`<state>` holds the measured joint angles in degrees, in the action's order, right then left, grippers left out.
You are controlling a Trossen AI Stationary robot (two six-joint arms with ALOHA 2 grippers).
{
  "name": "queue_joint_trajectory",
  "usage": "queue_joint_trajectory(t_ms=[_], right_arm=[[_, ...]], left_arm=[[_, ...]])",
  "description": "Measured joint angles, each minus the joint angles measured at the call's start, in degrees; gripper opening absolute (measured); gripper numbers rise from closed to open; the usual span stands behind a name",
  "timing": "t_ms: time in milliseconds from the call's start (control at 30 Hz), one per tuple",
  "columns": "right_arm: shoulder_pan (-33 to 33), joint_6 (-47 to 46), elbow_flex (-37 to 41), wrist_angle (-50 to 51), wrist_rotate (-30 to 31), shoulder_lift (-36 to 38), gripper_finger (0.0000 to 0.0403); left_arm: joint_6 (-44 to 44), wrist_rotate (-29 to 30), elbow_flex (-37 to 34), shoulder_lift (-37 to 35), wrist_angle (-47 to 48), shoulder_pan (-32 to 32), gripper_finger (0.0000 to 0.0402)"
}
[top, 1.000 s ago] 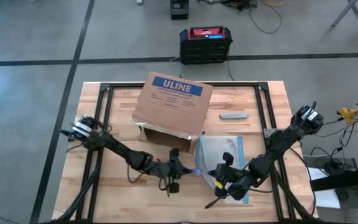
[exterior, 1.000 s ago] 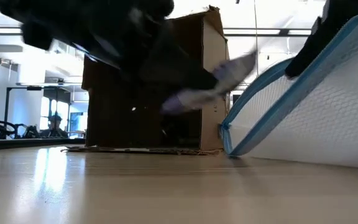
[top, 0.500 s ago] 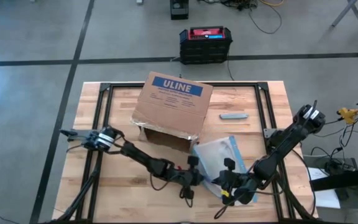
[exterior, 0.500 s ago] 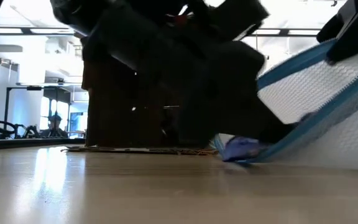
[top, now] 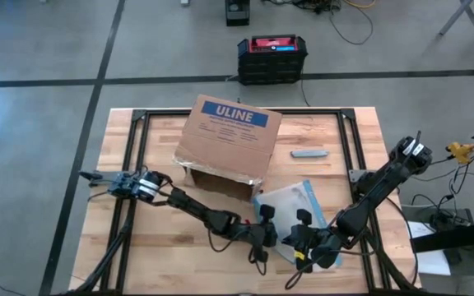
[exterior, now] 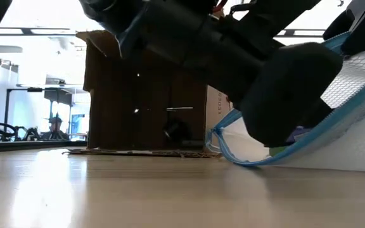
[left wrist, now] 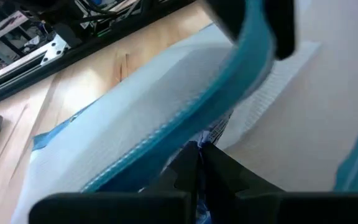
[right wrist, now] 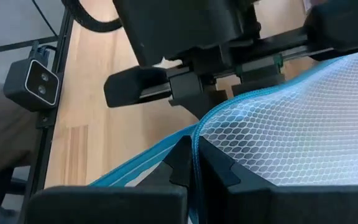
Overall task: Unpack boxes
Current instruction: Put the violet chocolate bar into the white zip bag
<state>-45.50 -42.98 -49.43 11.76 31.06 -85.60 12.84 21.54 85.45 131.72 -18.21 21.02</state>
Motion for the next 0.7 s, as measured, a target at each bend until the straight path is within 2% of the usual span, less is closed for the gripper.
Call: queue_joint_trajectory(t_ms=[167,367,533,700], right_arm=[[0.02,0.1,0.0,-0.02,0.44,0.68,0.0],[0.02,0.5,0.0,0.01,0.44,0.72,0.0],[0.02,0.54,0.0,0.33,0.47,0.72,0.0],[0.36,0.13,0.0,2.23,1.11,0.73,0.0]], left_arm=[[0.0,-0.02,-0.11,0.0,-0.45,-0.74,0.0045],[1.24,-0.14,-0.14,-0.06,-0.41,-0.73,0.0129],[1.31,7.61,0.46,-3.57,14.42,0.33,0.0202],[-9.05,7.91,0.83,-8.45,30.34,1.65,0.024]])
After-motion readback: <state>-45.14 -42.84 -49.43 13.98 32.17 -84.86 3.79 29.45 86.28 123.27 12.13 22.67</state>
